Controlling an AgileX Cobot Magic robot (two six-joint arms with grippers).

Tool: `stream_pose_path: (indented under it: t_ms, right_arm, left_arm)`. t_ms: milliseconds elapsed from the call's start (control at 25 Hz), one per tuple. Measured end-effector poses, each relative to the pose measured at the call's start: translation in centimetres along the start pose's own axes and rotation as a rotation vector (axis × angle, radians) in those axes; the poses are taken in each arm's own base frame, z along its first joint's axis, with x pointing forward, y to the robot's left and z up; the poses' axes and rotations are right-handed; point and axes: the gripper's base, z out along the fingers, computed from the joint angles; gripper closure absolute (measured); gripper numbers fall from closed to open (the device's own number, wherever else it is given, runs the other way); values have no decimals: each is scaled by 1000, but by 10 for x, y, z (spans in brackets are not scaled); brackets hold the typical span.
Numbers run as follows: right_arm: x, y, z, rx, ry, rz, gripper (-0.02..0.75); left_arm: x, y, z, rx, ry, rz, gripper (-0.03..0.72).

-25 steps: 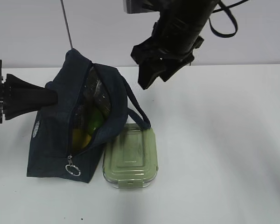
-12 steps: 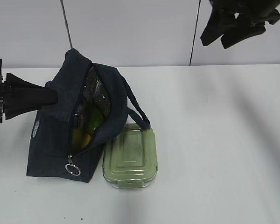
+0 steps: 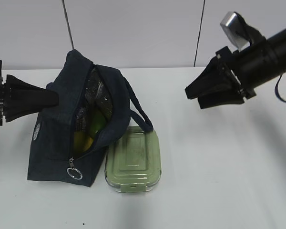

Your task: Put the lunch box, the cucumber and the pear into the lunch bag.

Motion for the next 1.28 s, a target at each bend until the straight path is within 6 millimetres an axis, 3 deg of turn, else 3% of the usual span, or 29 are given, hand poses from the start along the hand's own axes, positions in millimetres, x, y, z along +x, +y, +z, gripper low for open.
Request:
stream_pose_path:
  t_ms: [200,320,760,1040,1280]
  right_arm:
    - [34,-14,22,-100,-23,24,280]
    - [44,-18,27,-121,-38,17,280]
    - [49,-45,64,-175,-28,97,280]
    - [49,-42,73,-188,-26,74,276]
    - [51,-32,99,-100,1,7,146]
  left_arm:
    - [0,0,0,0,0,0,704]
    - [0,0,0,1,-2,-1,704]
    - [0,0,0,1,-3,-2,704]
    - [-1,0,0,4,-9,-5,704]
    - [-1,0,0,5,-10,-5,704]
